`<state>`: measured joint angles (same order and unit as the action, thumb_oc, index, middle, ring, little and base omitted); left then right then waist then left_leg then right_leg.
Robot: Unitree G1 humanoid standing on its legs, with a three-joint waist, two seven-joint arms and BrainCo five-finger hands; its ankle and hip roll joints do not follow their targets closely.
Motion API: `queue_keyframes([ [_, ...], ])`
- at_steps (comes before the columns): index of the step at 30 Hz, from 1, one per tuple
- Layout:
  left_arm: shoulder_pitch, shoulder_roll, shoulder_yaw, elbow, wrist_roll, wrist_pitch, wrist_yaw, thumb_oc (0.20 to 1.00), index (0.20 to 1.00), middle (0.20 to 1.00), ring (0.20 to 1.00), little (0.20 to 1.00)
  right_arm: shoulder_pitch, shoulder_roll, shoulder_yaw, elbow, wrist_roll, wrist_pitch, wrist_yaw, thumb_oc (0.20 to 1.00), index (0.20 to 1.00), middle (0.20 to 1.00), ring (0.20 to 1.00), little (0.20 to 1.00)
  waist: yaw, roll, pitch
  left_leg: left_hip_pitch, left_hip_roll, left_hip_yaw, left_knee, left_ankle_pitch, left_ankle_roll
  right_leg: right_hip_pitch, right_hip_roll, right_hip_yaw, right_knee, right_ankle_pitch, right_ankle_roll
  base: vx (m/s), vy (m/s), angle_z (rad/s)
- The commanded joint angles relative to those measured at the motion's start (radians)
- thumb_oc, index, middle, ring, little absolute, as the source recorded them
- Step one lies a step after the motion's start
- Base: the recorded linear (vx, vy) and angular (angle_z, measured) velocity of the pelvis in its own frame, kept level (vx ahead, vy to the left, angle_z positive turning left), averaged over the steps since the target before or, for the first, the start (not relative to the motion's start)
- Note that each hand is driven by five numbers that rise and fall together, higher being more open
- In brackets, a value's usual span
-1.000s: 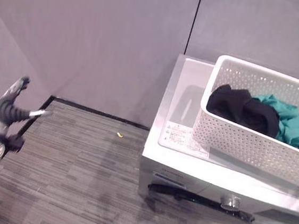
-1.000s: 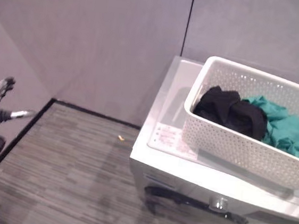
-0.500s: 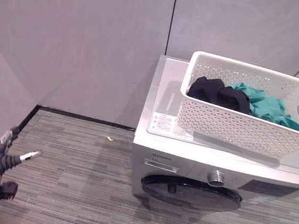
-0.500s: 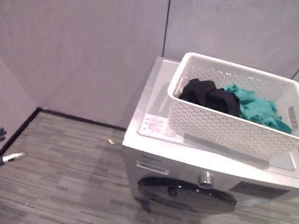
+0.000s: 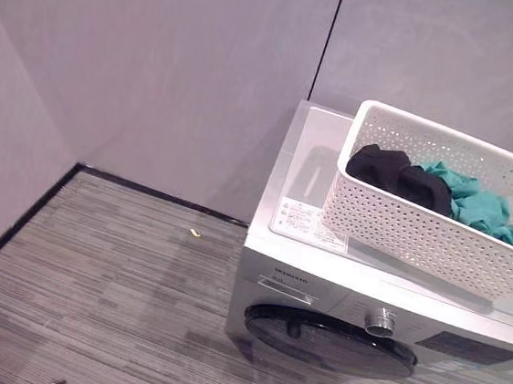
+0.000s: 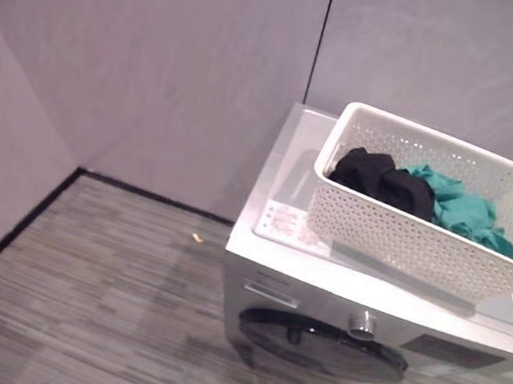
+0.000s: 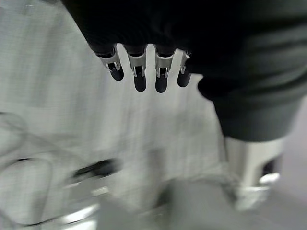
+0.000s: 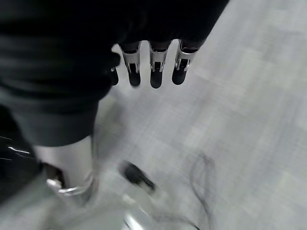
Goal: Grab the laundry basket,head to the washer,open it,put in the laundry and shut it.
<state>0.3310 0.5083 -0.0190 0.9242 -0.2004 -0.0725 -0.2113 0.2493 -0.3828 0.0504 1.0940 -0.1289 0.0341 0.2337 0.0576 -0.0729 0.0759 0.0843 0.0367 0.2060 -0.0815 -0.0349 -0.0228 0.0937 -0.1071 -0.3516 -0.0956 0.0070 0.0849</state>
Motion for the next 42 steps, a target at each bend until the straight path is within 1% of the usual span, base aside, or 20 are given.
queue_keyframes([
  [1, -0.206, -0.129, 0.007, 0.21, 0.186, 0.001, 0.268, 1.0, 1.0, 1.0, 1.0, 1.0, -0.134, 0.079, 0.025, 0.205, 0.128, 0.007, -0.164, 1.0, 1.0, 1.0, 1.0, 1.0, 0.027, 0.064, 0.023, -0.036, 0.059, -0.014, -0.006, -0.014, -0.003, 0.036, -0.078, -0.061, 0.008, -0.051, 0.028, -0.02, 0.005, 0.26],
  [3, -0.256, -0.187, -0.015, 0.266, 0.185, 0.005, 0.336, 1.0, 1.0, 1.0, 1.0, 1.0, -0.169, 0.126, 0.039, 0.251, 0.197, 0.002, -0.2, 1.0, 1.0, 1.0, 1.0, 1.0, 0.03, 0.073, 0.027, -0.038, 0.058, -0.027, -0.006, -0.011, -0.006, 0.044, -0.076, -0.071, 0.008, -0.062, 0.021, 0.0, -0.005, 0.26],
  [5, -0.271, -0.212, -0.029, 0.282, 0.171, 0.005, 0.34, 1.0, 1.0, 1.0, 1.0, 1.0, -0.186, 0.137, 0.045, 0.26, 0.227, 0.003, -0.202, 1.0, 1.0, 1.0, 1.0, 1.0, 0.028, 0.076, 0.029, -0.038, 0.058, -0.031, -0.006, -0.009, -0.007, 0.047, -0.075, -0.074, 0.008, -0.065, 0.019, 0.0, -0.01, 0.25],
  [9, -0.293, -0.26, -0.149, 0.279, 0.192, 0.0, 0.31, 1.0, 1.0, 1.0, 1.0, 1.0, -0.226, 0.141, 0.099, 0.248, 0.264, -0.021, -0.231, 1.0, 1.0, 1.0, 1.0, 1.0, 0.028, 0.098, 0.029, -0.046, 0.069, -0.05, -0.006, 0.013, -0.021, 0.057, -0.056, -0.084, 0.008, -0.09, 0.002, -0.03, -0.037, 0.2],
  [19, -0.354, -0.241, -0.169, 0.303, 0.206, 0.005, 0.331, 1.0, 1.0, 1.0, 1.0, 1.0, -0.249, 0.093, 0.224, 0.208, 0.152, -0.025, -0.209, 1.0, 1.0, 1.0, 1.0, 1.0, 0.046, 0.08, 0.038, -0.093, 0.129, -0.069, -0.006, 0.097, -0.055, 0.036, 0.013, -0.075, 0.008, -0.125, -0.046, -0.1, -0.127, 0.1],
  [21, -0.357, -0.236, -0.17, 0.294, 0.201, 0.002, 0.329, 1.0, 1.0, 1.0, 1.0, 1.0, -0.26, 0.085, 0.25, 0.21, 0.124, -0.026, -0.209, 1.0, 1.0, 1.0, 1.0, 1.0, 0.058, 0.079, 0.057, -0.108, 0.15, -0.077, 0.012, 0.115, -0.063, 0.034, 0.032, -0.066, 0.008, -0.135, -0.057, -0.14, -0.223, 0.11],
  [23, -0.362, -0.227, -0.169, 0.27, 0.19, -0.003, 0.332, 1.0, 1.0, 1.0, 1.0, 1.0, -0.284, 0.066, 0.277, 0.202, 0.103, -0.032, -0.217, 1.0, 1.0, 1.0, 1.0, 1.0, 0.08, 0.084, 0.097, -0.152, 0.188, -0.099, 0.027, 0.15, -0.093, 0.027, 0.062, -0.06, 0.008, -0.166, -0.068, -0.22, -0.249, 0.11],
  [27, -0.399, -0.226, -0.17, 0.261, 0.167, -0.006, 0.338, 1.0, 1.0, 1.0, 1.0, 1.0, -0.32, 0.043, 0.286, 0.193, 0.104, -0.036, -0.226, 1.0, 1.0, 1.0, 1.0, 1.0, 0.088, 0.086, 0.151, -0.234, 0.196, -0.115, 0.079, 0.169, -0.105, 0.005, 0.065, -0.083, 0.008, -0.169, -0.081, -0.28, -0.102, 0.21],
  [28, -0.424, -0.224, -0.176, 0.263, 0.167, -0.006, 0.337, 1.0, 1.0, 1.0, 1.0, 1.0, -0.335, 0.022, 0.275, 0.196, 0.103, -0.032, -0.232, 1.0, 1.0, 1.0, 1.0, 1.0, 0.07, 0.065, 0.178, -0.271, 0.204, -0.033, 0.226, 0.091, -0.081, -0.03, 0.032, -0.12, 0.008, -0.143, -0.087, -0.32, -0.079, 0.6],
  [29, -0.422, -0.225, -0.181, 0.261, 0.177, -0.006, 0.335, 1.0, 1.0, 1.0, 1.0, 1.0, -0.331, 0.017, 0.268, 0.199, 0.102, -0.029, -0.234, 1.0, 1.0, 1.0, 1.0, 1.0, 0.057, 0.051, 0.179, -0.265, 0.223, 0.019, 0.302, 0.044, -0.063, -0.043, 0.015, -0.137, 0.008, -0.132, -0.092, -0.38, -0.084, 0.7],
  [30, -0.416, -0.224, -0.186, 0.257, 0.19, -0.006, 0.332, 1.0, 1.0, 1.0, 1.0, 1.0, -0.327, 0.01, 0.259, 0.203, 0.102, -0.026, -0.235, 1.0, 1.0, 1.0, 1.0, 1.0, 0.049, 0.043, 0.178, -0.261, 0.244, 0.035, 0.396, 0.0, -0.048, -0.055, 0.005, -0.142, 0.008, -0.125, -0.097, -0.14, -0.032, 0.74],
  [31, -0.415, -0.224, -0.186, 0.256, 0.19, -0.005, 0.332, 1.0, 1.0, 1.0, 1.0, 1.0, -0.327, 0.01, 0.259, 0.203, 0.102, -0.026, -0.234, 1.0, 1.0, 1.0, 1.0, 1.0, 0.05, 0.047, 0.177, -0.268, 0.249, 0.032, 0.411, -0.01, -0.048, -0.055, 0.008, -0.141, 0.008, -0.126, -0.096, -0.13, 0.013, 1.08],
  [32, -0.395, -0.228, -0.181, 0.26, 0.199, -0.007, 0.327, 1.0, 1.0, 1.0, 1.0, 1.0, -0.319, 0.002, 0.244, 0.213, 0.104, -0.023, -0.229, 1.0, 1.0, 1.0, 1.0, 1.0, 0.048, 0.044, 0.172, -0.244, 0.298, 0.006, 0.587, -0.05, -0.035, -0.058, 0.001, -0.151, 0.008, -0.121, -0.105, -0.06, 0.019, 0.88],
  [34, -0.376, -0.227, -0.163, 0.272, 0.203, -0.004, 0.328, 1.0, 1.0, 1.0, 1.0, 1.0, -0.308, -0.001, 0.231, 0.222, 0.097, -0.016, -0.217, 1.0, 1.0, 1.0, 1.0, 1.0, 0.044, 0.043, 0.162, -0.177, 0.322, -0.035, 0.649, -0.051, -0.029, -0.064, -0.011, -0.161, 0.008, -0.108, -0.102, -0.08, 0.152, 0.42],
  [36, -0.357, -0.227, -0.152, 0.28, 0.207, -0.005, 0.328, 1.0, 1.0, 1.0, 1.0, 1.0, -0.292, 0.002, 0.225, 0.224, 0.09, -0.01, -0.207, 1.0, 1.0, 1.0, 1.0, 1.0, 0.036, 0.052, 0.141, -0.11, 0.299, -0.114, 0.65, -0.036, -0.047, -0.072, -0.021, -0.154, 0.008, -0.082, -0.088, -0.04, 0.232, 0.35],
  [37, -0.355, -0.227, -0.152, 0.28, 0.207, -0.006, 0.328, 1.0, 1.0, 1.0, 1.0, 1.0, -0.291, 0.002, 0.226, 0.224, 0.09, -0.01, -0.207, 1.0, 1.0, 1.0, 1.0, 1.0, 0.035, 0.052, 0.141, -0.109, 0.298, -0.115, 0.648, -0.035, -0.048, -0.07, -0.021, -0.155, 0.008, -0.082, -0.088, -0.06, 0.365, 0.14],
  [38, -0.345, -0.227, -0.138, 0.282, 0.205, -0.008, 0.328, 1.0, 1.0, 1.0, 1.0, 1.0, -0.284, 0.005, 0.223, 0.22, 0.089, -0.01, -0.201, 1.0, 1.0, 1.0, 1.0, 1.0, 0.024, 0.071, 0.111, -0.022, 0.228, -0.193, 0.542, -0.08, -0.073, -0.105, -0.033, -0.129, 0.008, -0.05, -0.056, -0.09, 0.402, 0.05],
  [39, -0.347, -0.228, -0.136, 0.284, 0.203, -0.008, 0.33, 1.0, 1.0, 1.0, 1.0, 1.0, -0.286, 0.009, 0.222, 0.221, 0.089, -0.01, -0.199, 1.0, 1.0, 1.0, 1.0, 1.0, 0.014, 0.077, 0.101, 0.015, 0.213, -0.197, 0.467, -0.137, -0.071, -0.122, -0.043, -0.126, 0.008, -0.036, -0.044, -0.08, 0.407, -0.09],
  [40, -0.347, -0.228, -0.136, 0.284, 0.203, -0.008, 0.33, 1.0, 1.0, 1.0, 1.0, 1.0, -0.286, 0.009, 0.223, 0.221, 0.089, -0.01, -0.199, 1.0, 1.0, 1.0, 1.0, 1.0, 0.015, 0.077, 0.101, 0.02, 0.212, -0.194, 0.461, -0.136, -0.07, -0.12, -0.044, -0.125, 0.008, -0.035, -0.043, -0.09, 0.256, -0.12],
  [42, -0.362, -0.231, -0.151, 0.275, 0.205, -0.009, 0.326, 1.0, 1.0, 1.0, 1.0, 1.0, -0.282, 0.029, 0.217, 0.219, 0.09, -0.006, -0.201, 1.0, 1.0, 1.0, 1.0, 1.0, 0.001, 0.085, 0.085, 0.092, 0.193, -0.158, 0.298, -0.201, -0.064, -0.149, -0.084, -0.14, 0.008, 0.01, -0.009, -0.16, 0.361, 0.31],
])
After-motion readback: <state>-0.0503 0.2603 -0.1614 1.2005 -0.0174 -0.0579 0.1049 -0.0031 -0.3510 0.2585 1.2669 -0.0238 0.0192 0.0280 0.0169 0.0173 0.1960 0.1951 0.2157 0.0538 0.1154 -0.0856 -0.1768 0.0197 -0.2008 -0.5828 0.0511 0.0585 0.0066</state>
